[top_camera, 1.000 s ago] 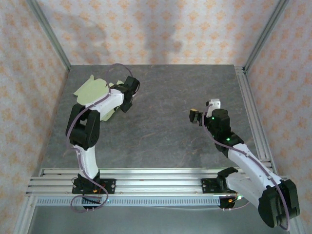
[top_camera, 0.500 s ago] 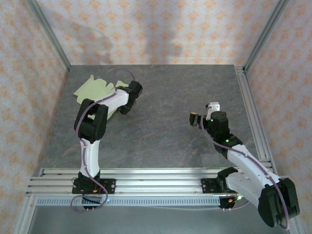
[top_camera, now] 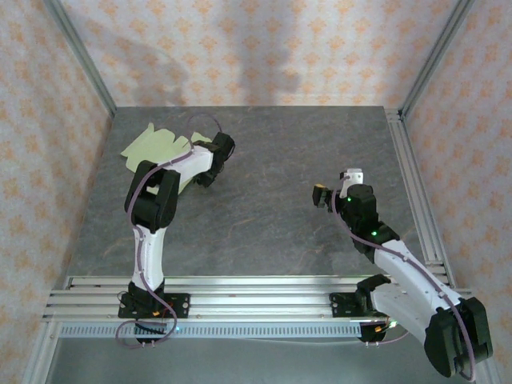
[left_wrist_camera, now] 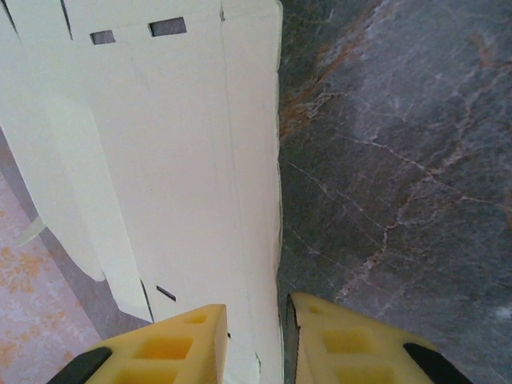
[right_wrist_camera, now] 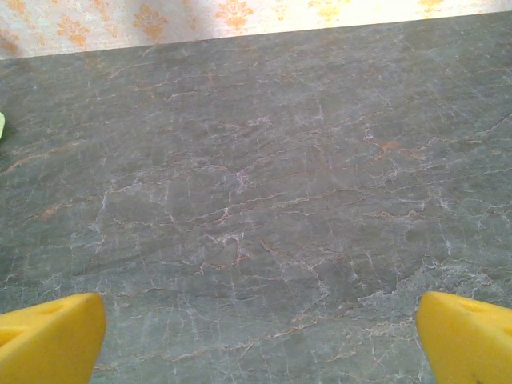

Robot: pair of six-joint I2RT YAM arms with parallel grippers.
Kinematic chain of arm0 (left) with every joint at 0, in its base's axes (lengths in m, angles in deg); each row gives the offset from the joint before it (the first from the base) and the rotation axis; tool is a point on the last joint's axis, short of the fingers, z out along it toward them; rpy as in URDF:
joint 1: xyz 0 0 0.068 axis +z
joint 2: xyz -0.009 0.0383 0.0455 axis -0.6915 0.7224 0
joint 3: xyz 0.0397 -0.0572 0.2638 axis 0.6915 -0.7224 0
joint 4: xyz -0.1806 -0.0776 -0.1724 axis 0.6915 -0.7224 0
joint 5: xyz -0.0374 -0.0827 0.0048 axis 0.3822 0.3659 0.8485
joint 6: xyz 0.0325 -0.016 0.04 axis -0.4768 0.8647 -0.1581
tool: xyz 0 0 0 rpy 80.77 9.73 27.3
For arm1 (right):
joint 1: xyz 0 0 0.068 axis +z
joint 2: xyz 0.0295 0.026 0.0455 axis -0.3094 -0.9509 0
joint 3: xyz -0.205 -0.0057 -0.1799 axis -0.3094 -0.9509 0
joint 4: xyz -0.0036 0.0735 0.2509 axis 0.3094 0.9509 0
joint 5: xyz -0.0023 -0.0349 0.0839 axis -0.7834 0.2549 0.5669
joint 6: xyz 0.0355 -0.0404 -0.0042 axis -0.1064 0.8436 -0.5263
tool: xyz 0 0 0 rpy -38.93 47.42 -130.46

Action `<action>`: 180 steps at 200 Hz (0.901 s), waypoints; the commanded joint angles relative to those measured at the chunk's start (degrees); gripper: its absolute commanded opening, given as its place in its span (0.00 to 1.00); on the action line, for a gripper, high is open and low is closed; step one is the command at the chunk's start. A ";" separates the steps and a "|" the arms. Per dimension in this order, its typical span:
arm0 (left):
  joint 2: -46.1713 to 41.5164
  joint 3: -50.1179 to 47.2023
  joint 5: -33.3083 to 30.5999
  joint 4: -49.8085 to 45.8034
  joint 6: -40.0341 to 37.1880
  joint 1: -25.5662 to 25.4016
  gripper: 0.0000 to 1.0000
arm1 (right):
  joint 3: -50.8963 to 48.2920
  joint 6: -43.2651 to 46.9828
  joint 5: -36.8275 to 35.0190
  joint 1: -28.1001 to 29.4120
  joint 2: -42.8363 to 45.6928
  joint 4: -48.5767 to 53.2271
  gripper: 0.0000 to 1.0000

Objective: Fold the paper box

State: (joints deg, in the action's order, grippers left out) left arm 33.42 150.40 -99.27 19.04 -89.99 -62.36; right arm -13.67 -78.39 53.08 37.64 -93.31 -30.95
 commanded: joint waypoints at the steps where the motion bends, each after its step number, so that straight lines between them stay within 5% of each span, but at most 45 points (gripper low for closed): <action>1: 1.34 1.33 -1.57 -1.75 1.23 0.32 0.26 | -0.51 -0.85 -1.47 0.27 1.08 0.97 0.99; 54: 1.24 1.38 0.20 -1.95 5.81 0.36 0.06 | -0.64 -1.44 -1.08 0.33 1.30 1.21 0.99; 112: -2.00 3.55 11.60 -5.05 17.82 -0.99 0.00 | 1.23 -8.91 -1.79 0.30 1.00 3.85 0.99; 161: -4.14 6.83 14.10 -11.12 31.74 -4.42 0.00 | 3.40 -13.63 0.17 0.30 -1.02 5.87 0.99; 180: -4.75 6.95 20.56 -11.16 34.95 -5.51 0.00 | 3.66 -14.37 2.85 0.27 -1.50 5.73 0.99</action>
State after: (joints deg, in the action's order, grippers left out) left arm 31.41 156.04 -85.92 11.94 -63.98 -66.66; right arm -12.09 -90.26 53.25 37.64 -94.35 -26.40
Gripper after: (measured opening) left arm 0.050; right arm 0.994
